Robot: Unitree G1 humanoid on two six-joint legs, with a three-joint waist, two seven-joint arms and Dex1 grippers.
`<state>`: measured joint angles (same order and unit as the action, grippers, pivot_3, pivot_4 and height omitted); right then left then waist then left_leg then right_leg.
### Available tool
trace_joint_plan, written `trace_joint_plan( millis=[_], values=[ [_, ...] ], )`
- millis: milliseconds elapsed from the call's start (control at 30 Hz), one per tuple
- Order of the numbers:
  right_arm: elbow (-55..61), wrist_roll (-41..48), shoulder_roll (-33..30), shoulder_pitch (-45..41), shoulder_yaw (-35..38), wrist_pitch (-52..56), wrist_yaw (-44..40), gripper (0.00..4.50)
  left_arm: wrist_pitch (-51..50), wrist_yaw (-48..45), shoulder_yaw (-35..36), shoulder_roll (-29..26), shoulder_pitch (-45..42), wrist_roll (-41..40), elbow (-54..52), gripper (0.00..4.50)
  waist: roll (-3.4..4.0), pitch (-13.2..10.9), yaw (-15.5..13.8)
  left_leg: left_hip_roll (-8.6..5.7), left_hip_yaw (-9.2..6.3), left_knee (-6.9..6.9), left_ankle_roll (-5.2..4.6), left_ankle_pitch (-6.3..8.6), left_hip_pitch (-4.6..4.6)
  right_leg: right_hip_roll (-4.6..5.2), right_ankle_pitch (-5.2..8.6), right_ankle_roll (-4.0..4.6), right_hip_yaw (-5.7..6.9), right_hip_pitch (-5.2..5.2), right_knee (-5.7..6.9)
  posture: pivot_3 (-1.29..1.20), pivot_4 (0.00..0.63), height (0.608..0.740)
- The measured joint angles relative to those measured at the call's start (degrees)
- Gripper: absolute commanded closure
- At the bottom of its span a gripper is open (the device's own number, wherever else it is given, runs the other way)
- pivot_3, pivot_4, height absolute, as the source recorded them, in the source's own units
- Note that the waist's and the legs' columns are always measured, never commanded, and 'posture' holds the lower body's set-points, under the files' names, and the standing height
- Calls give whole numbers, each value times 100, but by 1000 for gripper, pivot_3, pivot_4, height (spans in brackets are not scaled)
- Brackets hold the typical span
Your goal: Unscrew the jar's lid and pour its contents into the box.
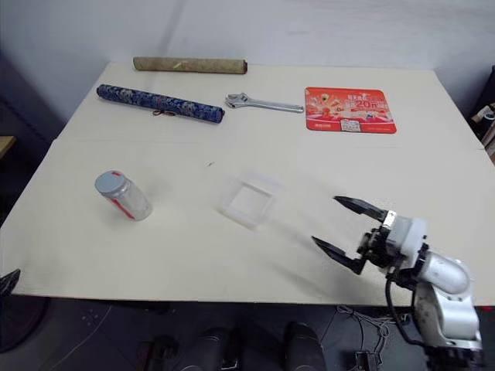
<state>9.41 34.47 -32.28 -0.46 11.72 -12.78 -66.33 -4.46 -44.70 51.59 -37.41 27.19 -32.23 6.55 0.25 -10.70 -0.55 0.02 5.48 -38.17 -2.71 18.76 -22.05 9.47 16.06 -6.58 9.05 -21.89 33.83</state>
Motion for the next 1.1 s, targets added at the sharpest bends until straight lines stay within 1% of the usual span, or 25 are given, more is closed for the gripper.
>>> trace_joint_plan(
  millis=[133, 233, 333, 400, 467, 633, 833, 1100],
  values=[
    [-105, 3, 88, -53, -60, -137, -268, 0, -27, 149, -165, 266, -1, -1, -909, 19, -13, 7, -84, -4, 0, -4, -3, 2, 0, 7, 0, 0, -5, 5, -5, 0, 150, 740],
    [-487, -37, 112, -89, -61, -296, -449, 0, -228, 705, -423, 640, -216, -10, -1748, 19, -13, 7, -82, -4, 0, -4, -3, 1, 3, 4, -1, -1, -4, 11, -4, 0, 150, 740],
    [-806, -60, 129, -121, -59, -450, -570, 0, -534, 1249, -815, 1002, -435, -60, -2461, 19, -13, 7, -74, -3, 0, -3, -2, -1, 9, -3, -1, -1, 0, 21, 5, 0, 150, 740],
    [-989, -73, 157, -129, -57, -578, -639, 0, -743, 1668, -1183, 1252, -662, -56, -2877, 19, -13, 7, -71, -3, 2, -3, -30, -19, 17, -9, -1, -2, 0, 30, 11, 0, 150, 740],
    [-1093, -94, 176, -133, -58, -657, -689, 0, -884, 1975, -1495, 1380, -875, 14, -3074, 19, -13, 7, -67, -2, 4, -2, -33, -23, 20, -13, -2, -3, -1, 32, 14, 0, 150, 740],
    [-1232, -99, 219, -112, -46, -820, -792, 0, -1063, 2516, -2118, 1477, -1634, 372, -2970, 19, -12, 7, -79, -1, 7, -4, -31, -30, 25, -51, -2, -4, -1, 35, 18, 0, 150, 740],
    [-1234, -43, 257, 123, -9, -962, -902, 0, -1046, 2543, -2766, 1428, -2502, 792, -2226, 19, -12, 8, -92, -1, 6, -2, -30, -30, 29, -60, -4, -6, -1, 37, 19, 0, 150, 740],
    [-1058, -12, 261, 372, 11, -956, -774, 0, -733, 2585, -3080, 1484, -3265, 1124, -1385, 19, -10, 8, -82, 12, 15, -1, -21, -31, 37, -71, -4, -7, -3, 38, 19, 0, 150, 740]
  ],
)
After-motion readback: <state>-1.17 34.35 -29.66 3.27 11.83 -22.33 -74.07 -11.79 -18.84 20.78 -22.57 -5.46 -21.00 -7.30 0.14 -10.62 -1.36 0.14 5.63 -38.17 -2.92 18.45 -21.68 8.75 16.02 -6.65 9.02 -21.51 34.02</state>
